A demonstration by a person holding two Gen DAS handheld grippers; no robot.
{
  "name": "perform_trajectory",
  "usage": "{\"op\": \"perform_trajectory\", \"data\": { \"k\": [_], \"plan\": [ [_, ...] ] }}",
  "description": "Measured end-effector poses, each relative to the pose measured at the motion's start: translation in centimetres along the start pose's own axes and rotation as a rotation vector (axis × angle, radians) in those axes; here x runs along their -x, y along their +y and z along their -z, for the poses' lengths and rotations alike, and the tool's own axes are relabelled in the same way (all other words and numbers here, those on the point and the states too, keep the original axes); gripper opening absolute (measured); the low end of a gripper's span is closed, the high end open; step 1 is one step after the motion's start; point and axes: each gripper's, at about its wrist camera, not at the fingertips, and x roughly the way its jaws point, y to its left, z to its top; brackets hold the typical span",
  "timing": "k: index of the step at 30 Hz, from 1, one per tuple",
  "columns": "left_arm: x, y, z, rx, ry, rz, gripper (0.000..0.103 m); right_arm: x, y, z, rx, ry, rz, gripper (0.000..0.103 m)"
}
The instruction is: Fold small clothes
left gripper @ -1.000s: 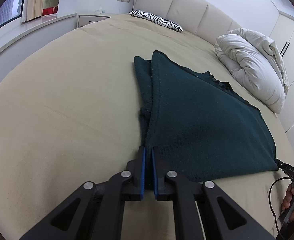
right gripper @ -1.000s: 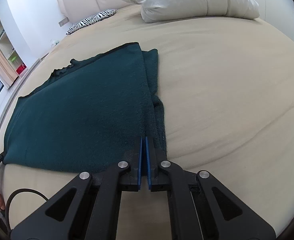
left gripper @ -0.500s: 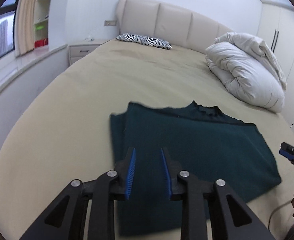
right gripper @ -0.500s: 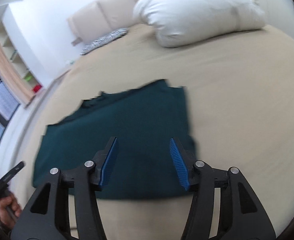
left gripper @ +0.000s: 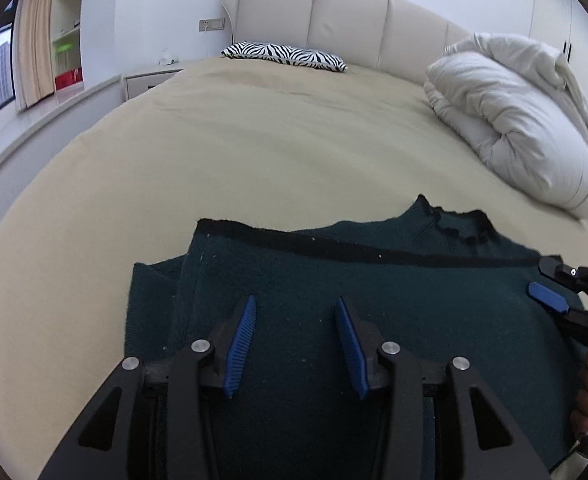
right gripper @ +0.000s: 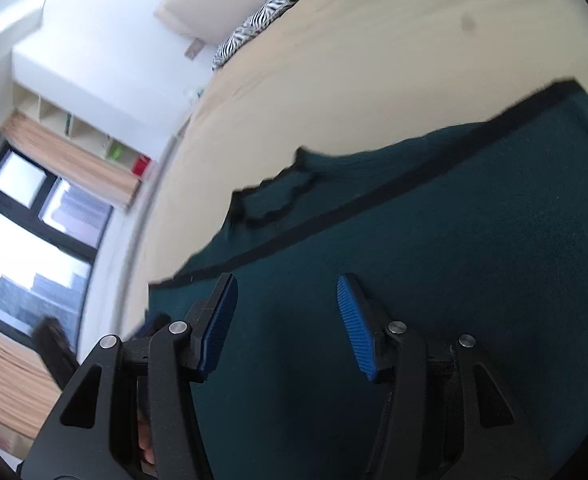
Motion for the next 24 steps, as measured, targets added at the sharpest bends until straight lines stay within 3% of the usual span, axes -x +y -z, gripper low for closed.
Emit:
{"op": "perform_trajectory", "data": {
  "k": [4, 6, 8, 11, 14, 17, 19, 21, 24],
  "plan": [
    [-0.4, 0.5, 0.1, 0.018, 0.001, 0.029, 0.048, 3.3, -4.6, -1.0, -0.083, -0.130, -0.009, 0.040],
    [-0.4, 1.0, 0.0, 0.036, 0.001, 0.050, 0.048, 4.8, -6.8, -1.7, -0.123, -0.180, -0.019, 0.027],
    [-0.3, 1.6, 0.0, 0.064, 0.003, 0.083, 0.048, 6.8, -8.7, -1.9, -0.163, -0.232, -0.013, 0.024],
    [0.4, 2.8, 0.0, 0.129, -0.009, 0.112, 0.048, 10.0, -10.9, -1.7, -0.197, -0.324, 0.084, 0.031],
    [2.1, 3.2, 0.5, 0.129, -0.023, 0.035, 0.047, 13.8, -12.2, -0.5, -0.260, -0.361, 0.175, 0.035],
    [5.5, 2.9, 2.3, 0.135, -0.055, 0.021, 0.049, 15.9, -9.5, 1.3, -0.173, -0.347, 0.157, 0.037],
    [7.2, 1.1, 4.1, 0.085, -0.056, 0.053, 0.053, 15.9, -6.1, 3.2, -0.100, -0.316, 0.059, 0.038],
    [8.2, -1.2, 6.0, -0.010, -0.036, 0.045, 0.053, 14.1, -2.8, 5.1, -0.028, -0.229, -0.012, 0.046],
    [8.6, -2.5, 8.3, -0.068, 0.010, 0.014, 0.054, 8.7, 1.4, 8.6, 0.047, -0.039, -0.089, 0.046]
  ]
}}
